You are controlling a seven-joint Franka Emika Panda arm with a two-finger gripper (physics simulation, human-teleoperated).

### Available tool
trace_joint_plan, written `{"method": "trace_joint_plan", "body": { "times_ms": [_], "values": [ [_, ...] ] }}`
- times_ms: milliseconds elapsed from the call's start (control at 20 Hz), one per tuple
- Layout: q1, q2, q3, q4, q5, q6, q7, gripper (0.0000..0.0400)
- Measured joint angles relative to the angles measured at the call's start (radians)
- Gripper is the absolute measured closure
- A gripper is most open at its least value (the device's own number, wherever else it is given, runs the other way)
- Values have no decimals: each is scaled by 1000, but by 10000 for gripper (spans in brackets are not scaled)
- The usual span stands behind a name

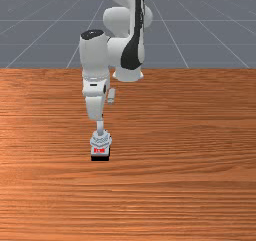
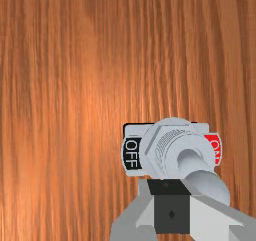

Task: Turn on the trigger

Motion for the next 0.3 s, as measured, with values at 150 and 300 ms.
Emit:
{"method": "trace_joint_plan", "body": {
  "times_ms": [150, 300],
  "values": [
    [-10, 7, 12, 21, 27, 18, 1, 400],
    [-17, 39, 13, 96, 12, -48, -1, 400]
  ]
}}
